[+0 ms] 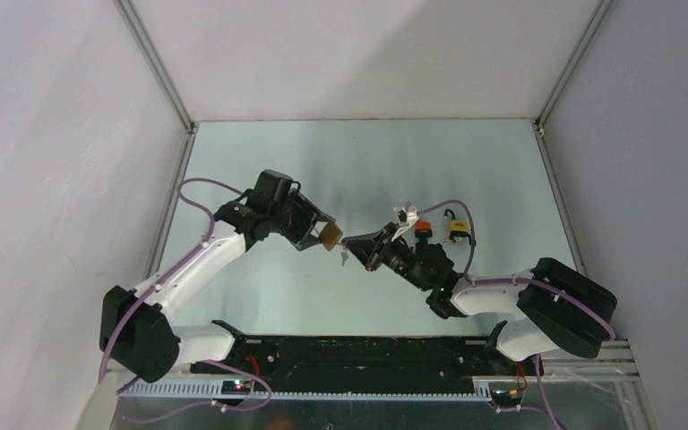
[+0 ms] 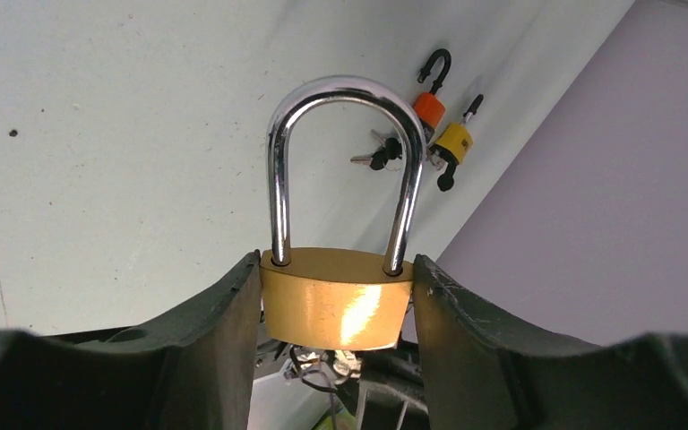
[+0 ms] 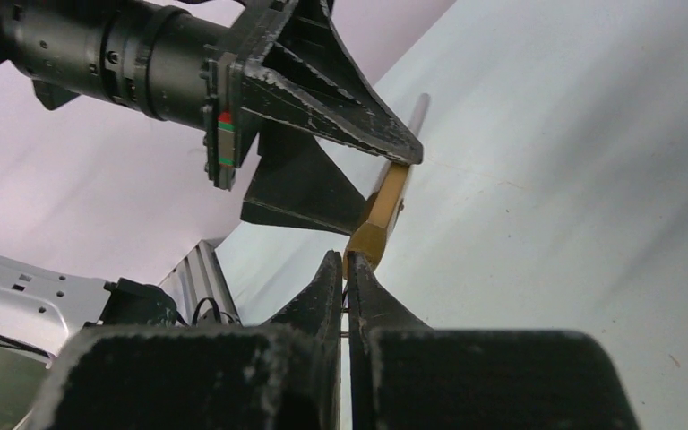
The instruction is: Unlock with the key
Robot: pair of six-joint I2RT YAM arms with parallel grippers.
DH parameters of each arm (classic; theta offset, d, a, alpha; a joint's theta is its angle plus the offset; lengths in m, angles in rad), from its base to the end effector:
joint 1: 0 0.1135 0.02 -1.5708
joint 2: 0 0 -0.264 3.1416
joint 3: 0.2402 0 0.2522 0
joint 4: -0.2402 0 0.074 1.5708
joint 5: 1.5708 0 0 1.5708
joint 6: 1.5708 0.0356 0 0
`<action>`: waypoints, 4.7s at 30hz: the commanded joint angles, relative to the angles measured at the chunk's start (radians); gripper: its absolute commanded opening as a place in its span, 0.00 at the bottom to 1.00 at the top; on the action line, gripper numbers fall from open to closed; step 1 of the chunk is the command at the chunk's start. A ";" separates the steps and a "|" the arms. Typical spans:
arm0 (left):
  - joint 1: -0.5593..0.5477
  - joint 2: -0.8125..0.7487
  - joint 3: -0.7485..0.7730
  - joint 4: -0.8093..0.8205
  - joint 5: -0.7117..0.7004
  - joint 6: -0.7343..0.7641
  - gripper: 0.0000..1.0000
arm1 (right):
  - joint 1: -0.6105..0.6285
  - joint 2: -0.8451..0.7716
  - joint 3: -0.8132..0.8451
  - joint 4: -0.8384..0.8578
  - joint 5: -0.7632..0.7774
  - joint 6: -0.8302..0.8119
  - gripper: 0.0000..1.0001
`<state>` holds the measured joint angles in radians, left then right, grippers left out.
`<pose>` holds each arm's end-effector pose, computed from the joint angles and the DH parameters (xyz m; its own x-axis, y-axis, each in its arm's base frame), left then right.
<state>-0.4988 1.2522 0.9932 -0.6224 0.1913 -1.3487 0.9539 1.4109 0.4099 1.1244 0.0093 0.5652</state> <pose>0.2240 -0.1297 0.2754 -0.7110 -0.7032 0.0030 -0.5341 0.5372 -0.6528 0.1561 0.2195 0.2137 -0.3739 0.3987 -0.8374 -0.7224 0.4411 0.5325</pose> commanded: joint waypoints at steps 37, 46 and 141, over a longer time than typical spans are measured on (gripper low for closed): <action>-0.092 -0.112 -0.046 0.236 0.115 -0.171 0.00 | 0.030 -0.081 0.040 -0.035 0.097 -0.091 0.21; -0.070 -0.087 -0.051 0.237 0.064 -0.123 0.00 | 0.023 -0.354 0.040 -0.550 0.123 -0.053 0.49; -0.063 -0.385 -0.301 0.828 -0.019 0.003 0.00 | -0.215 -0.077 0.219 -0.322 -0.367 0.601 0.34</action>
<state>-0.5636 0.9031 0.6800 0.0475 0.0795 -1.3190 0.7464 1.3800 0.6304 0.8612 -0.4088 1.3396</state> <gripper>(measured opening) 0.584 0.175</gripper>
